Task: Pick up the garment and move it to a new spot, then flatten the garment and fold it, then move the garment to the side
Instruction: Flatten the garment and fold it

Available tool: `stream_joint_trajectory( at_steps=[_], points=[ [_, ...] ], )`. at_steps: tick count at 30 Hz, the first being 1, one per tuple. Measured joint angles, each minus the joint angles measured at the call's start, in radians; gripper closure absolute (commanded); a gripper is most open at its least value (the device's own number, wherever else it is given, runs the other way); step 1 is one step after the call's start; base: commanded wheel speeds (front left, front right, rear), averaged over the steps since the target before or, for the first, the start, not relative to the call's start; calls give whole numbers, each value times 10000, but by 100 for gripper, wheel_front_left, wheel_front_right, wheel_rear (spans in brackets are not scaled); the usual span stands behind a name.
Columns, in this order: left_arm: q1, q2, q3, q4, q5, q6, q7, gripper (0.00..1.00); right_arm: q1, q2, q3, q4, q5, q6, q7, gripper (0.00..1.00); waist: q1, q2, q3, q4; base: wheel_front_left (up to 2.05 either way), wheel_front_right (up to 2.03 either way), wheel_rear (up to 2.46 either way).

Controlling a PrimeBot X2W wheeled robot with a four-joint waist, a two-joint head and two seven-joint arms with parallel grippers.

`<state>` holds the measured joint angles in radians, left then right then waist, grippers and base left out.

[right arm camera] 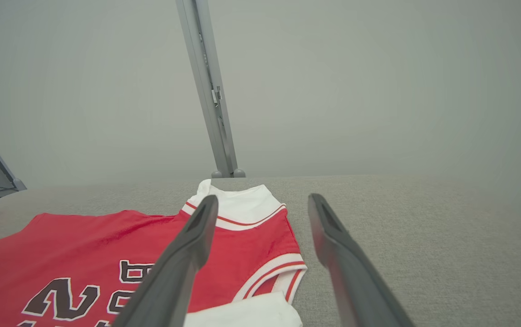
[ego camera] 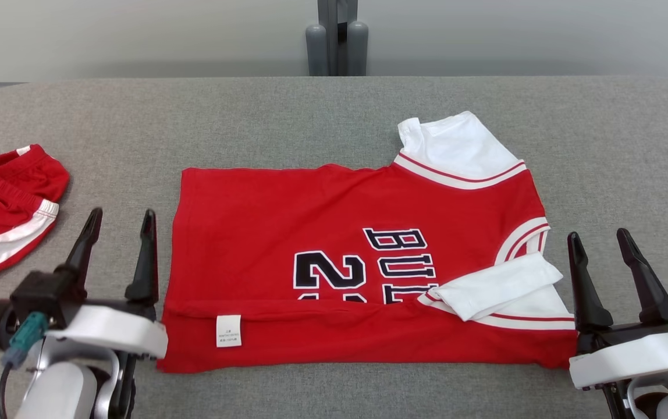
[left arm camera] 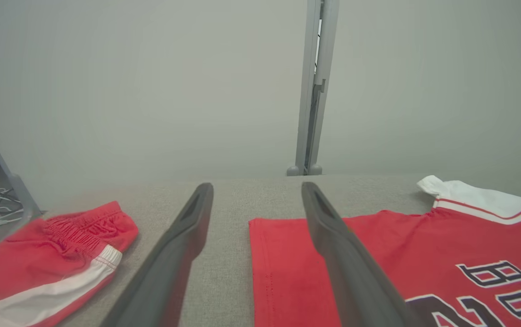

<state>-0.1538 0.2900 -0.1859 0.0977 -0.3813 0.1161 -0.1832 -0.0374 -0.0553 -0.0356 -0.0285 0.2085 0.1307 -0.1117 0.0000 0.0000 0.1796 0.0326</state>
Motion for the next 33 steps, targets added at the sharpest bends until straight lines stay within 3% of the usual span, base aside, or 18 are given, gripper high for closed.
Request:
stream_joint_trajectory(
  at_steps=[6,15,29,30,32,33],
  points=[
    [-1506,249,-305,573,-109,-548,1080,0,-238,23,267,-132,84,0,13,0,0,0,304,-110,0,0,0],
    [-3677,809,-504,2882,-826,-1726,2970,0,-762,44,704,128,314,0,-353,0,0,0,1233,-784,0,0,0],
    [-4887,1292,-305,5375,-2079,-2303,4121,0,-1451,56,1007,817,566,0,-940,0,0,0,2358,-1590,0,0,0],
    [-4941,1313,-303,5434,-2150,-2314,4140,11,-1489,58,1011,853,566,0,-961,0,0,-1,2380,-1592,0,0,0],
    [-5017,1312,-326,5542,-2255,-2355,4121,78,-1646,56,995,917,568,0,-993,0,0,0,2407,-1575,0,0,0],
    [-5060,1337,-336,5584,-2282,-2374,4117,100,-1721,56,1005,926,568,0,-1001,0,0,0,2422,-1569,0,0,0]
  ],
)
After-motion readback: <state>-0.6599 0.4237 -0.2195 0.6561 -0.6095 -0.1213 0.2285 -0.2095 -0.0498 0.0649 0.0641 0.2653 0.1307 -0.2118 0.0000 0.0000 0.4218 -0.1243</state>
